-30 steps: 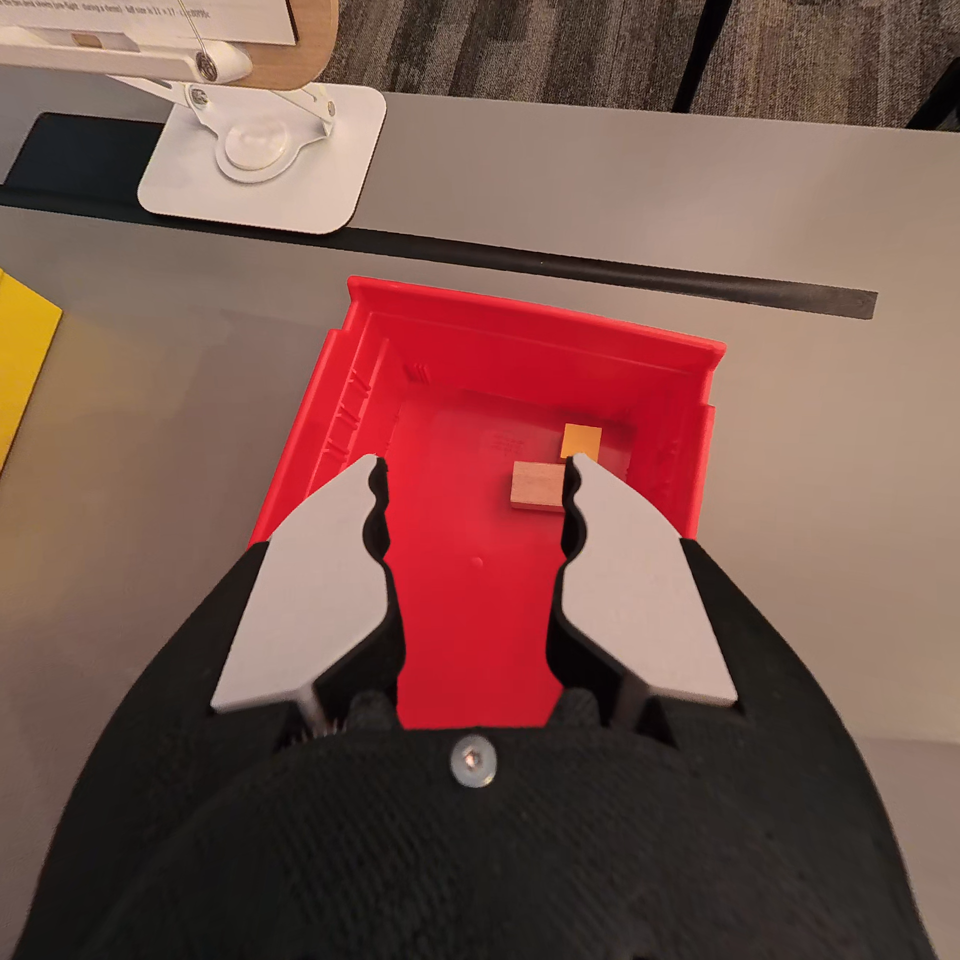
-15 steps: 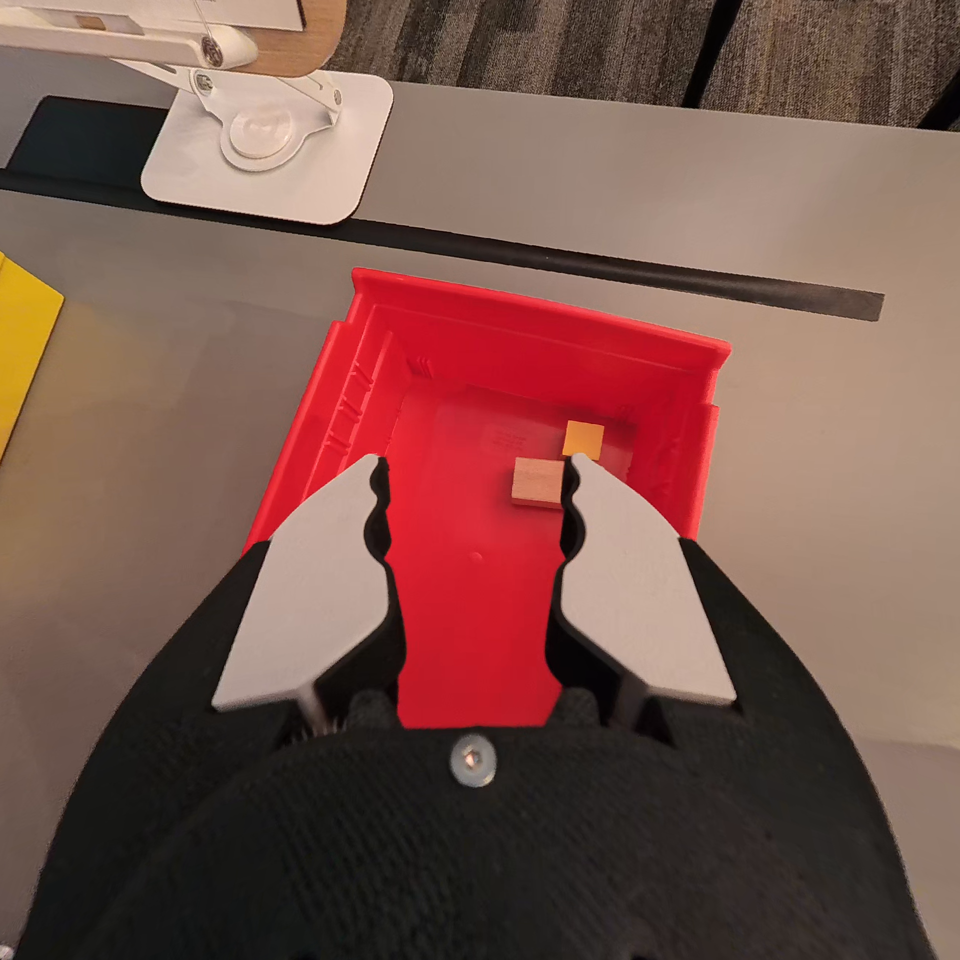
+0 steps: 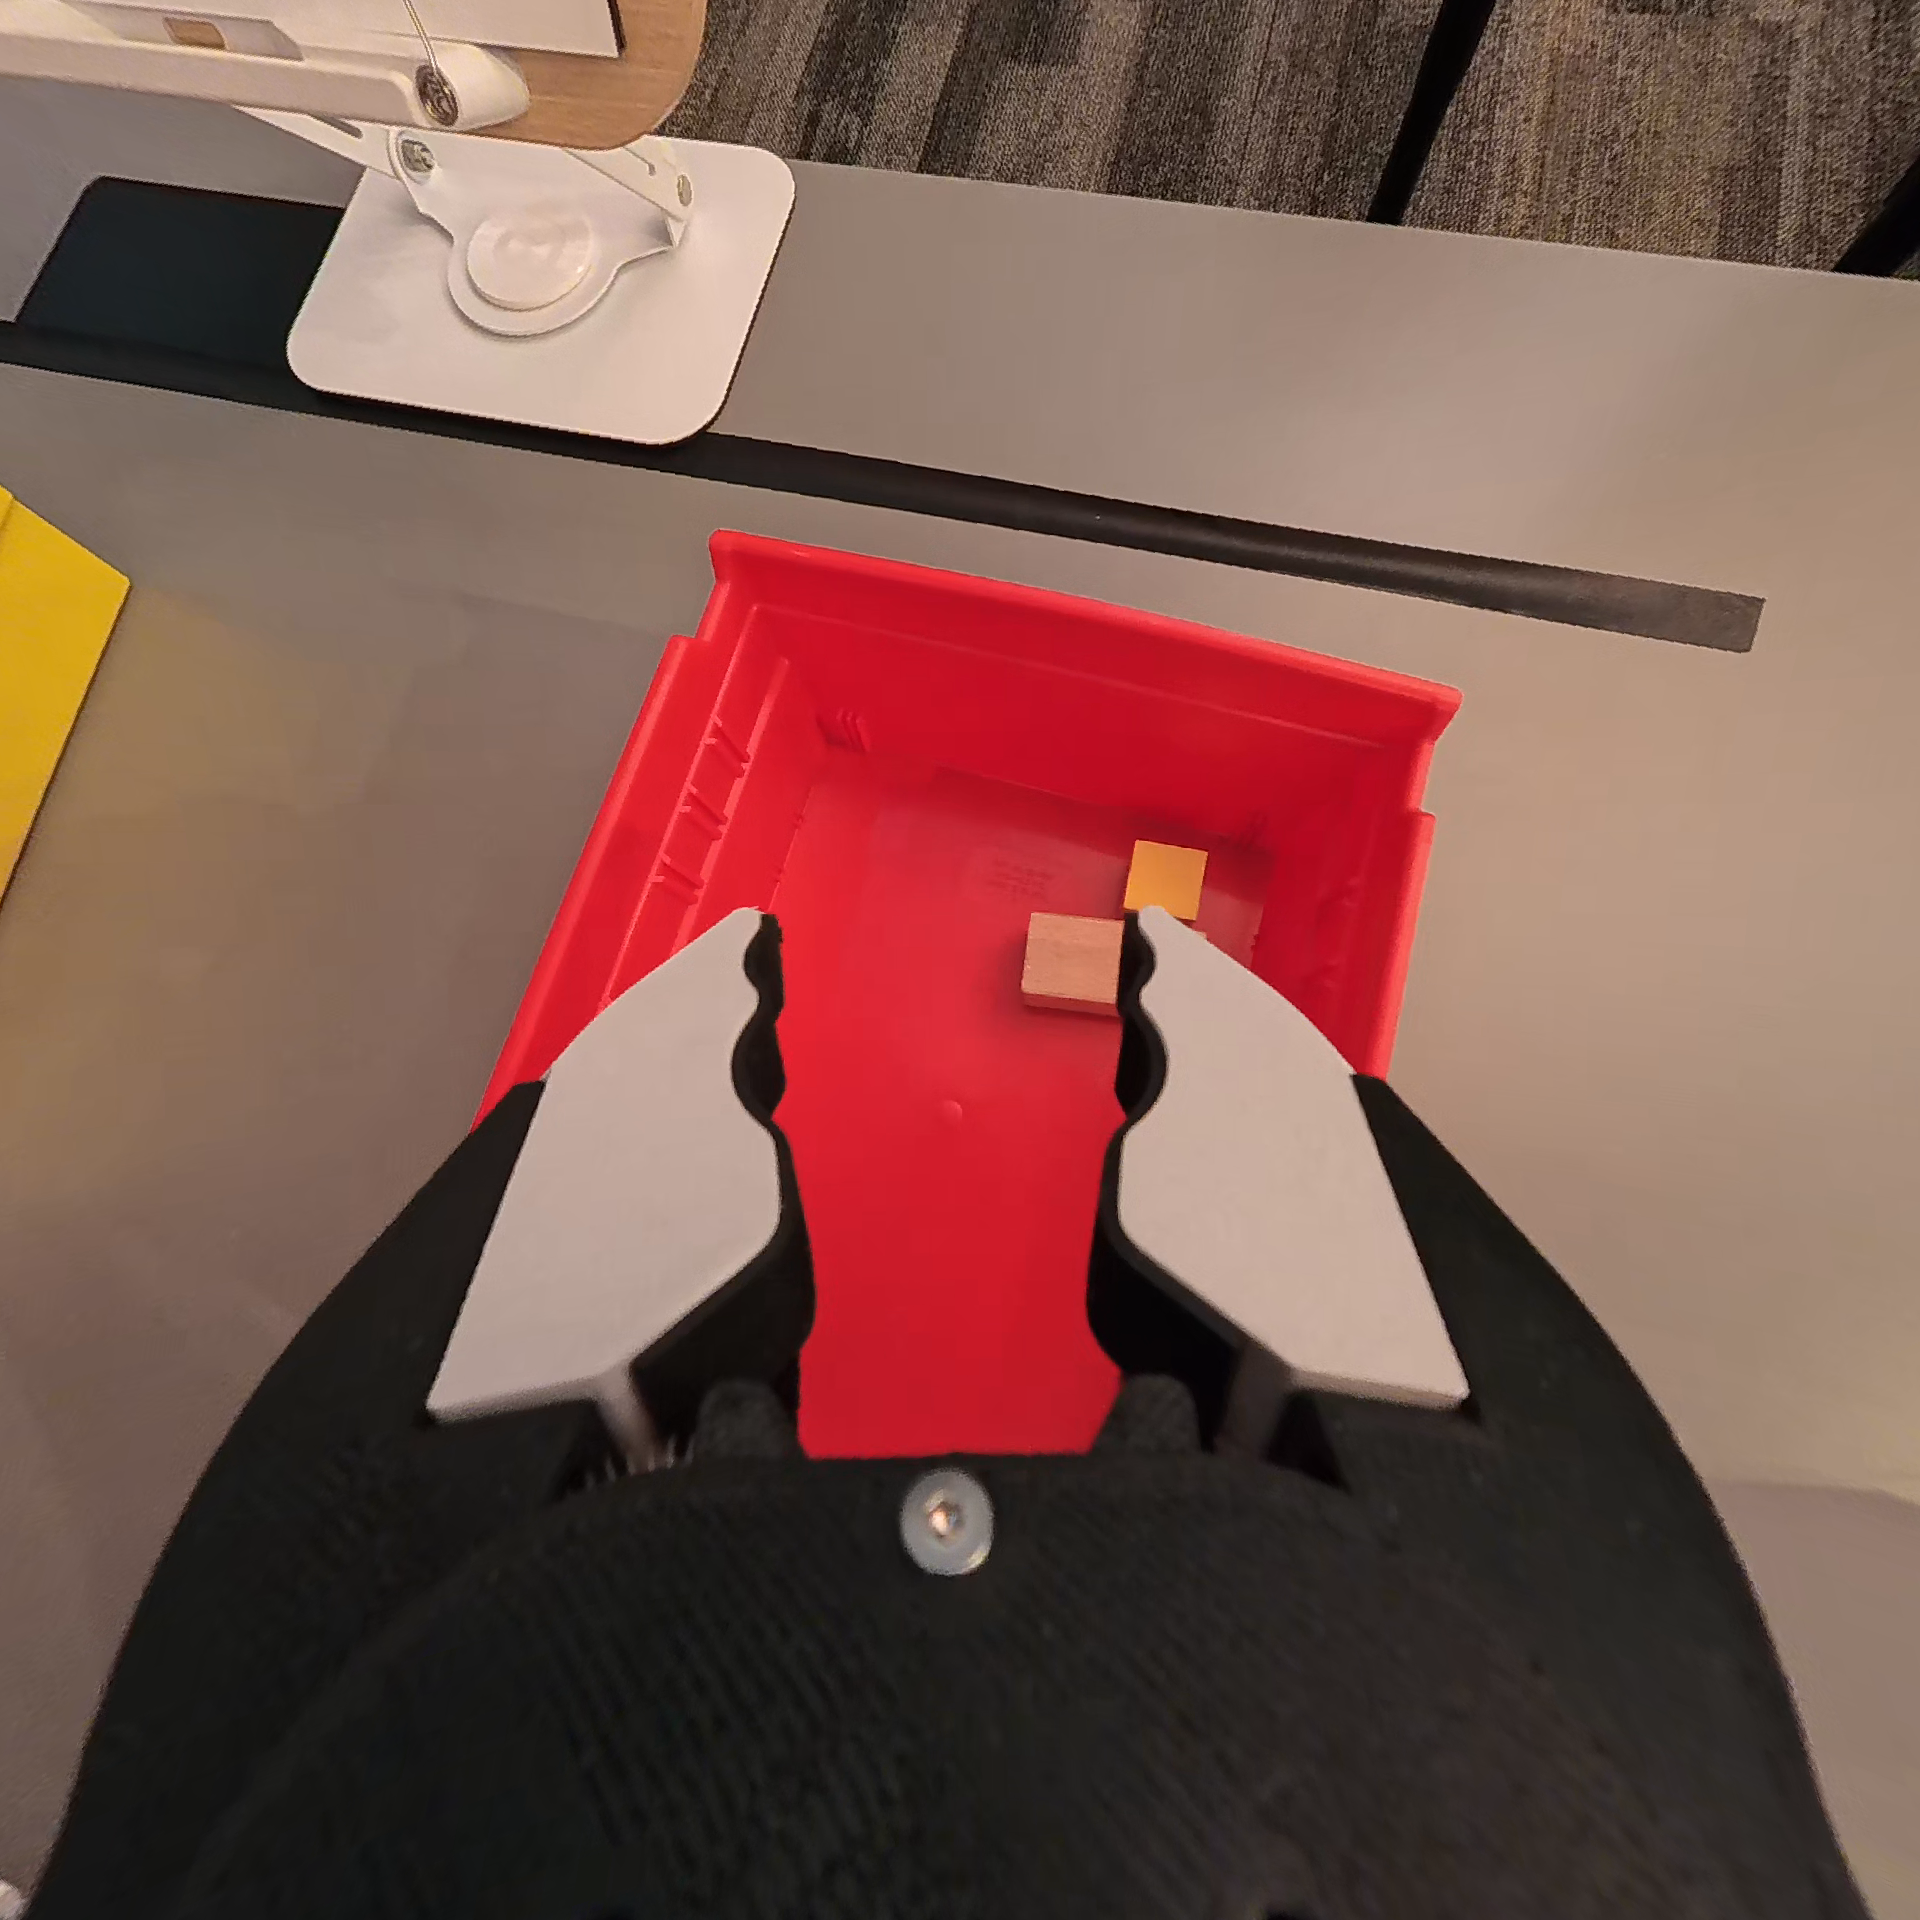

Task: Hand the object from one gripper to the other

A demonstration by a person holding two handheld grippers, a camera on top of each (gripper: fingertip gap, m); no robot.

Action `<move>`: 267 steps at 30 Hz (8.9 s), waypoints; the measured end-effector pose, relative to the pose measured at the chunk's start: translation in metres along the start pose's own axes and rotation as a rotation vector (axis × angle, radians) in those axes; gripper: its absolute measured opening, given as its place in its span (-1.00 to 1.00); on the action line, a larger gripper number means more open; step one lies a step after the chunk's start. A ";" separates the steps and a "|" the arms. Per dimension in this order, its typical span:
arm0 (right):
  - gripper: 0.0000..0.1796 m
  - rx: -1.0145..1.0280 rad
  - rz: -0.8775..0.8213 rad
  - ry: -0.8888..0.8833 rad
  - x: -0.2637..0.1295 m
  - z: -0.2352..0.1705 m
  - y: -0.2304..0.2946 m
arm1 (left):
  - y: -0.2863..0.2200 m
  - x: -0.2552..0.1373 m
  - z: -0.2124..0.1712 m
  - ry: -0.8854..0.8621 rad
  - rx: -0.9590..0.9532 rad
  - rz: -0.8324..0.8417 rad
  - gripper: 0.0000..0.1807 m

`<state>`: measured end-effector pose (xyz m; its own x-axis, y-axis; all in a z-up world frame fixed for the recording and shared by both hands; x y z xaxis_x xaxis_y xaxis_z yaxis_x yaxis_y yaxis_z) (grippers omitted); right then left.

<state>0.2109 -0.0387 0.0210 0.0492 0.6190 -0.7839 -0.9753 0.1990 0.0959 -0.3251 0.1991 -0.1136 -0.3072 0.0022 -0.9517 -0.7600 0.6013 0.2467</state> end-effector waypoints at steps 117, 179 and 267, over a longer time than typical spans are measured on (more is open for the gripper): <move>-0.54 -0.329 -0.186 0.134 -0.022 -0.013 0.046 | -0.040 -0.034 0.021 -0.198 0.024 -0.347 -0.49; -0.69 -1.120 0.217 -0.877 -0.074 0.023 0.250 | -0.196 -0.271 -0.078 -0.981 0.774 -1.177 -0.48; -0.62 -0.249 -0.073 0.236 0.003 -0.027 0.019 | -0.041 -0.022 0.038 -0.466 0.721 0.054 -0.45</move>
<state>0.1868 -0.0532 0.0038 0.0980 0.4111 -0.9063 -0.9951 0.0264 -0.0956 -0.2655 0.2051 -0.1093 0.0541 0.2787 -0.9589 -0.1534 0.9512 0.2678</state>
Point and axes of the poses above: each gripper's, where its closed fingertips meet, x out along the fingers, z out of its top, y = z × x across the jaws, the point moved 3 cm from there along -x, back along the fingers, and after that the axes turned 7 degrees about y, right-handed, at the moved point
